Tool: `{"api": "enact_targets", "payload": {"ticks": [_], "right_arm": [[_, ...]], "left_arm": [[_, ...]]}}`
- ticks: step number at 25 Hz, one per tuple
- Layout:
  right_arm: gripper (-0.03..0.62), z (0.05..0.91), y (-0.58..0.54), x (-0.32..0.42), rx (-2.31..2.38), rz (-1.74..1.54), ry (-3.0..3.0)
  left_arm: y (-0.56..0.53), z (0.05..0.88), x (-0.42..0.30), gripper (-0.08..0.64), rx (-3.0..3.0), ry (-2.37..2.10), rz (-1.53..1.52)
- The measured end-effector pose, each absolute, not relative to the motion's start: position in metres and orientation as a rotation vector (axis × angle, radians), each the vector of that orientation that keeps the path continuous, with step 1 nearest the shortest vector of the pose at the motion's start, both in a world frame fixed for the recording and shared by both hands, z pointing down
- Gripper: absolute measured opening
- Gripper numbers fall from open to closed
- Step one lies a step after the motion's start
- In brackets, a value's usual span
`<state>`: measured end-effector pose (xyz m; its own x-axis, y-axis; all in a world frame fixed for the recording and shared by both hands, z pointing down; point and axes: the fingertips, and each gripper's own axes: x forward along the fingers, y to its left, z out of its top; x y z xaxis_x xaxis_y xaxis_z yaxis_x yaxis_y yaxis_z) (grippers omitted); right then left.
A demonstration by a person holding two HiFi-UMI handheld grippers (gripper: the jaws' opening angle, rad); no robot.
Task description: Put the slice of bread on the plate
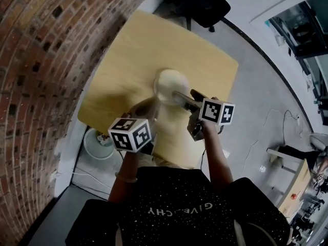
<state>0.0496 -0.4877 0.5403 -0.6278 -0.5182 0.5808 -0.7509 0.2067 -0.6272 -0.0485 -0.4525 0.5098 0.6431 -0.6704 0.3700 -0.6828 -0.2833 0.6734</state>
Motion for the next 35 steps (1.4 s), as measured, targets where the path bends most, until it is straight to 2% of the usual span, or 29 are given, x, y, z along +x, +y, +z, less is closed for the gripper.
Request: {"api": "enact_targets", "payload": {"ticks": [1, 2, 3, 4, 13, 35], "right_arm": [[0.465, 0.534, -0.481, 0.05, 1.215, 1.369, -2.274], [0.325, 0.527, -0.476, 0.054, 1.249, 1.332, -2.302], [0.11, 0.52, -0.471, 0.057, 1.294, 1.287, -2.33], [0.014, 0.512, -0.466, 0.059, 1.321, 1.252, -2.366], [0.013, 0.469, -0.424, 0.049, 1.389, 1.081, -2.536], [0.012, 0.451, -0.401, 0.082, 1.503, 1.214, -2.594]], "left_arm": [[-0.452, 0.508, -0.046, 0.011, 2.018, -1.057, 0.03], [-0.451, 0.506, -0.044, 0.011, 2.033, -1.061, 0.041], [-0.45, 0.504, -0.042, 0.011, 2.051, -1.066, 0.052], [-0.449, 0.5, -0.04, 0.011, 2.07, -1.074, 0.062], [-0.423, 0.477, -0.023, 0.011, 2.234, -1.137, 0.13], [-0.401, 0.445, -0.016, 0.011, 2.33, -1.153, 0.118]]}}
